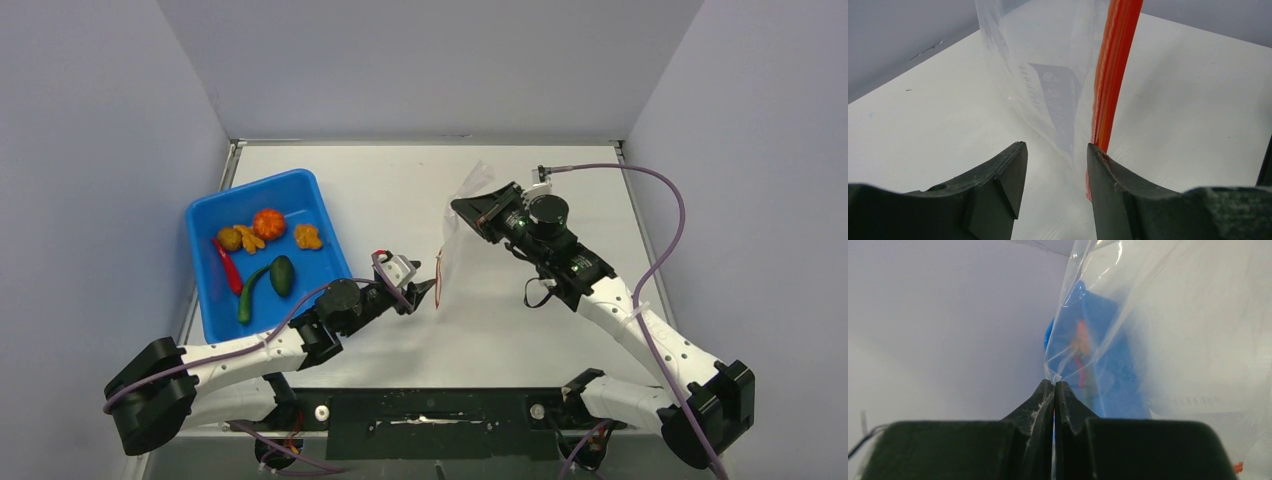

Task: Place the food in the zip-top bag and seal the zipper
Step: Open the zipper of the food storage bag.

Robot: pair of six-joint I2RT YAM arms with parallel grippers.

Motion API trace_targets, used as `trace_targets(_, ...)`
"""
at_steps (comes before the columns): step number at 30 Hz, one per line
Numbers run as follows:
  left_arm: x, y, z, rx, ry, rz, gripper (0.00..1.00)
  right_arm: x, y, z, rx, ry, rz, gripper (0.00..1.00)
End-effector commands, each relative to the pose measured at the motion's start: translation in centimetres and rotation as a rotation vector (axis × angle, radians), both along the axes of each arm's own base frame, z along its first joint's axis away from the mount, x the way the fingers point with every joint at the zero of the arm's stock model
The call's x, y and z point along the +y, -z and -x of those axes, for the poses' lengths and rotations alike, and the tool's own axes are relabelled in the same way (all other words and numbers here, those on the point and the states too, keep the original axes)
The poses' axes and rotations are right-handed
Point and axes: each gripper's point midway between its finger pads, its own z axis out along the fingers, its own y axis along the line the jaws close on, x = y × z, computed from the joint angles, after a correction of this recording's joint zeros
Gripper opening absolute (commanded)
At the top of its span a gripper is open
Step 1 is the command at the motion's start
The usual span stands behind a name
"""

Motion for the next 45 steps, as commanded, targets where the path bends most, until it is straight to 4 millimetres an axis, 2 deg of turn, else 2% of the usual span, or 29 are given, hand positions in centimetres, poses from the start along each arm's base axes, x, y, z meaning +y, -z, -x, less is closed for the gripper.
trace_targets(1,-0.6,-3.5,-0.3,-0.062,0.0,0.1,0.47,0.2,-3.5,-0.2,-0.083,0.008,-0.048,0.0)
trace_targets(8,-1.0,-3.4,0.0,-0.033,0.015,0.149,0.47,0.5,-3.2,-0.2,-0.075,-0.005,-0.046,0.0)
trace_targets(19,-1.7,-2.0,2.2,0.005,0.138,0.137,0.49,0.6,-2.5,-0.1,-0.069,-0.008,-0.049,0.0)
trace_targets(25,-2.1,-2.1,1.2,0.011,0.1,0.122,0.48,0.6,-2.9,-0.2,-0.076,-0.01,-0.049,0.0)
trace_targets(31,-1.7,-2.3,0.4,-0.012,0.055,0.106,0.36,0.6,-2.7,-0.3,-0.073,-0.006,-0.039,0.0)
trace_targets(42,-0.9,-2.7,0.0,-0.032,0.012,0.135,0.35,0.9,-2.0,-0.5,-0.065,-0.012,-0.049,0.0)
trace_targets(45,-0.6,-2.5,-0.7,-0.032,-0.027,0.136,0.35,1.0,-1.8,-0.5,-0.059,-0.014,-0.05,0.0)
